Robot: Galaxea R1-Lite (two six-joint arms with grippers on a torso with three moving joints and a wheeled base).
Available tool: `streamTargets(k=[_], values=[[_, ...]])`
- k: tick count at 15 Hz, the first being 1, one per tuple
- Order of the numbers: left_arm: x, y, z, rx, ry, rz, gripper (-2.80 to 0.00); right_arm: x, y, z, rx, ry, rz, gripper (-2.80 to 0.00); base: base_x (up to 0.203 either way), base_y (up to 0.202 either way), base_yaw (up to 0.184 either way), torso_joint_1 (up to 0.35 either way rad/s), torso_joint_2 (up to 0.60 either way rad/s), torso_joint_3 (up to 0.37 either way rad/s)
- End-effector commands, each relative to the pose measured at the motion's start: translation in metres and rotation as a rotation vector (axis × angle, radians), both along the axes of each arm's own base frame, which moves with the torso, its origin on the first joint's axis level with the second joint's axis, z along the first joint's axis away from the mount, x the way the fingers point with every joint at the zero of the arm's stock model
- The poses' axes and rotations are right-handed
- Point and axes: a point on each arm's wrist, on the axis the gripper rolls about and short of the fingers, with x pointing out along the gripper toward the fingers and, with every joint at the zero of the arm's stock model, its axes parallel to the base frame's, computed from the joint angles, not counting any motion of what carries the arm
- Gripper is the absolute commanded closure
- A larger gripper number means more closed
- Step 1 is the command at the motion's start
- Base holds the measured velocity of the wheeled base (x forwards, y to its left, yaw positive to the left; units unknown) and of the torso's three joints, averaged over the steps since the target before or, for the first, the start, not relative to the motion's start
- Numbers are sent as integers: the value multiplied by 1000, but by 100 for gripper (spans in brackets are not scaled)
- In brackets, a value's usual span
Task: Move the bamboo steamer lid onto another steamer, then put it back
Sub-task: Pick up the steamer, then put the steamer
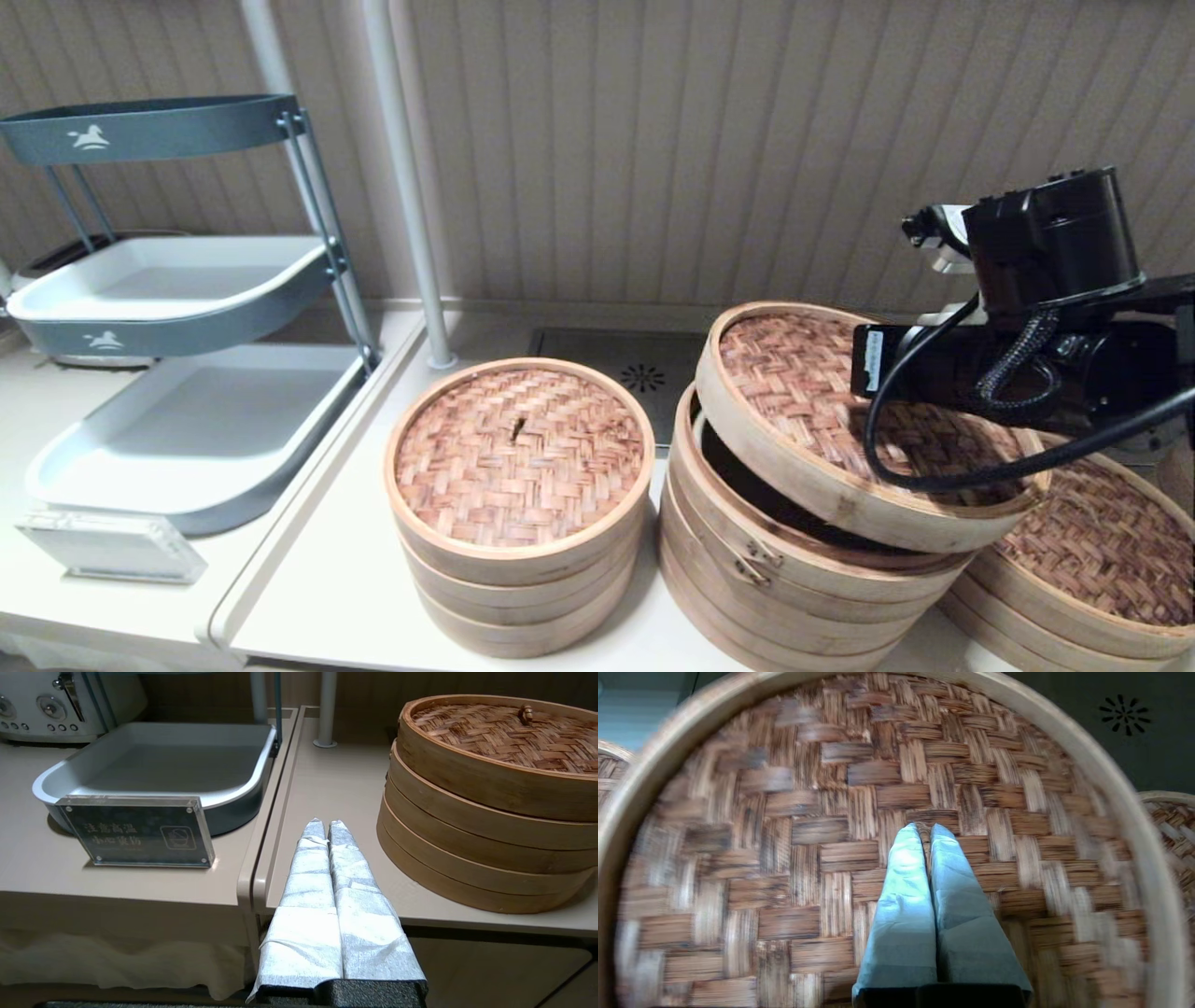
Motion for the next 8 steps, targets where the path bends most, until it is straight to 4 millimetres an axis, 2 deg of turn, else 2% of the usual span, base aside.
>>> streamTargets(k=[1,5,8], values=[[2,0,-7,0,22,0,0,-2,-5,5,2,-17,-12,0,0,0,0,0,0,0],[2,0,-7,0,22,0,0,-6,-8,9,7,-31,-17,0,0,0,0,0,0,0],[2,0,-7,0,22,2,0,-10,-29,17,-1,-52,-77,0,0,0,0,0,0,0]])
